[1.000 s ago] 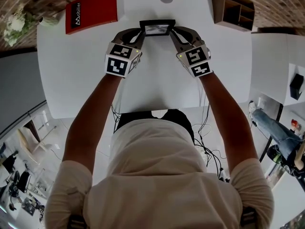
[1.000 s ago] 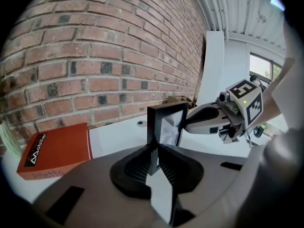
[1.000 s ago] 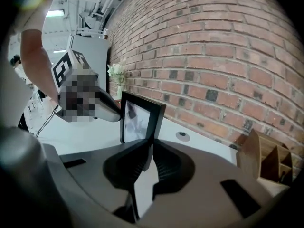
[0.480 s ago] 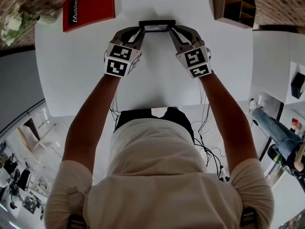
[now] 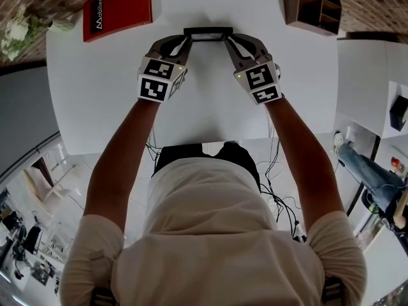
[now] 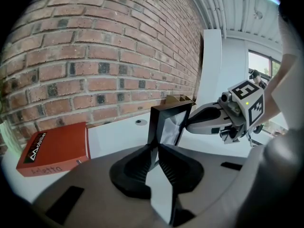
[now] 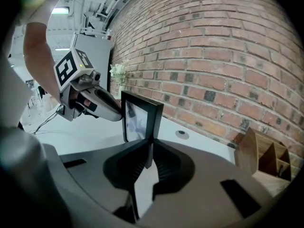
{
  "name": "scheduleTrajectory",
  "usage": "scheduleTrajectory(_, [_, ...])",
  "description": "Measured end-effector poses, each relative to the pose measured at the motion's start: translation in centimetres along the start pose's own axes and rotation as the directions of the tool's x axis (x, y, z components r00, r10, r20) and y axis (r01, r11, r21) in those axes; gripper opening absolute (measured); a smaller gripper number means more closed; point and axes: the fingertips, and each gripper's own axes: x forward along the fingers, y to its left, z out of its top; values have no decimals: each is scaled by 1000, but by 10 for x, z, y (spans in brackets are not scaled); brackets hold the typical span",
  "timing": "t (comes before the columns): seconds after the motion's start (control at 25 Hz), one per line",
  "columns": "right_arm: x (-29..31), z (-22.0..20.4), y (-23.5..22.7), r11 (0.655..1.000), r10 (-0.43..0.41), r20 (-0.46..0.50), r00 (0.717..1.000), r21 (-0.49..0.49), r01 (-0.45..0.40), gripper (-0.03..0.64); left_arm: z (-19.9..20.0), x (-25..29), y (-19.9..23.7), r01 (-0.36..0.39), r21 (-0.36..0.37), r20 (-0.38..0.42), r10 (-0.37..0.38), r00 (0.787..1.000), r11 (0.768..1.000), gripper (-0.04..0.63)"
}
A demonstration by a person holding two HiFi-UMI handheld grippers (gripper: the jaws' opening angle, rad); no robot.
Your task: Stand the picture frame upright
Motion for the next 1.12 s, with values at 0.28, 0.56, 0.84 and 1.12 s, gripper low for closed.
scheduleTrajectory(0.28, [-1,1,0,1000,3,2,1000,29,-3,35,2,0,2,5,-26,-2,-5,1000,1000,52])
scheduleTrajectory(0.56, [-2,-4,-3,998,-13,-7,1000,64,13,35,0,-2,4,3,-52,-4,-4,1000,999,63])
scheduleTrajectory(0.84, [-8,-8,1,996,-12,-10,1000,87,12,35,-2,-7,4,-10,-56,-4,10,1000,998,65])
scheduleTrajectory(1.12, [-26,-15,10,995,6,-12,1000,100,-5,35,-6,-22,-6,-40,-75,1,40,999,996,69])
